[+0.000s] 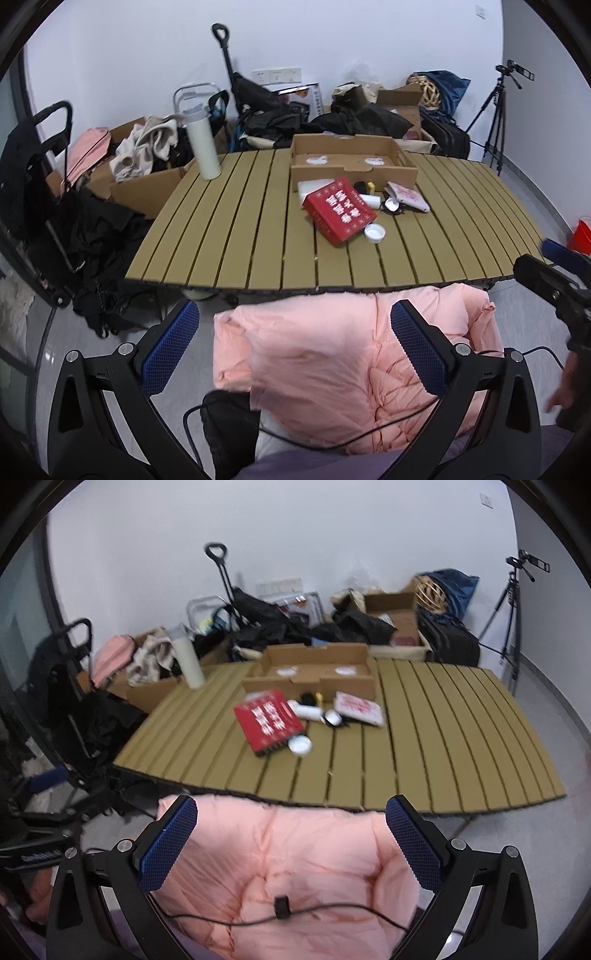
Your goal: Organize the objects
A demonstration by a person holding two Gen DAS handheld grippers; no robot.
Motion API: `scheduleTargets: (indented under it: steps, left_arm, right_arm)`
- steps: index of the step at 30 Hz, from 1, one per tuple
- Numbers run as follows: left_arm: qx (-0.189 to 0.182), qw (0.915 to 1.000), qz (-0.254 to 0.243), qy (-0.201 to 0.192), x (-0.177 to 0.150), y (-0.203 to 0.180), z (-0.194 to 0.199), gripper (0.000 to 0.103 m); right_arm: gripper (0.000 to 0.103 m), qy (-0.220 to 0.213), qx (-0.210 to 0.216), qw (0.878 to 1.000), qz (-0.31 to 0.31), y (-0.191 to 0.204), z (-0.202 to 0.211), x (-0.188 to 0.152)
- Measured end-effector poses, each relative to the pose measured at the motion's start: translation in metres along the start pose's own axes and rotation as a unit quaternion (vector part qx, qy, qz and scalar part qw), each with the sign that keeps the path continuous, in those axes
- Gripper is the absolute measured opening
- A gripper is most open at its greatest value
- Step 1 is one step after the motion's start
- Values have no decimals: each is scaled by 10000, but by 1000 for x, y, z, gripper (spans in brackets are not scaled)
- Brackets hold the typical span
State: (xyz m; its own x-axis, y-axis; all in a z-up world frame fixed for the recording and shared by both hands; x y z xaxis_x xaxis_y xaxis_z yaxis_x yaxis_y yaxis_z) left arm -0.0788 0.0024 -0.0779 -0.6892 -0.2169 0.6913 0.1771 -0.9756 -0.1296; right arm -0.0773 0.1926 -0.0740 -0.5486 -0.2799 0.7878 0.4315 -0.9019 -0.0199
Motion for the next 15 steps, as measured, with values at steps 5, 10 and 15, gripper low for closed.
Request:
scheduleTargets:
  steps: [5, 10, 15]
  left_arm:
    - [-207, 9998, 35, -7, 10, -6, -26, 103]
    - [-231, 9985, -121, 475, 3, -12, -58, 103]
    - [-171, 9984, -137, 520, 6, -16, -88, 101]
  right_arm:
    - [103, 58, 1000, 9946, 260, 4, -42, -8]
    - [103, 781, 473, 9951, 369, -21, -83, -28]
    - [96, 953, 152, 9950, 273, -43, -103, -36]
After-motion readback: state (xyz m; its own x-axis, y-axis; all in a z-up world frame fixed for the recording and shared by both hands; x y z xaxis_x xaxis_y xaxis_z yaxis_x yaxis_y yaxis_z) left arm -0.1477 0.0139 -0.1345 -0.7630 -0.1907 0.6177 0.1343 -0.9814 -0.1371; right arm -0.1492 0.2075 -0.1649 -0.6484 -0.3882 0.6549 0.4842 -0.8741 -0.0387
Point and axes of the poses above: each gripper's, at about its wrist camera, not at the fingertips, and z roughly against the way its jaws point, y to its left, x to its top, the point moved 8 cm from there along -z, roughly the way its jaws point, and after that the axes turned 15 degrees about z, right-handed, at the moved point
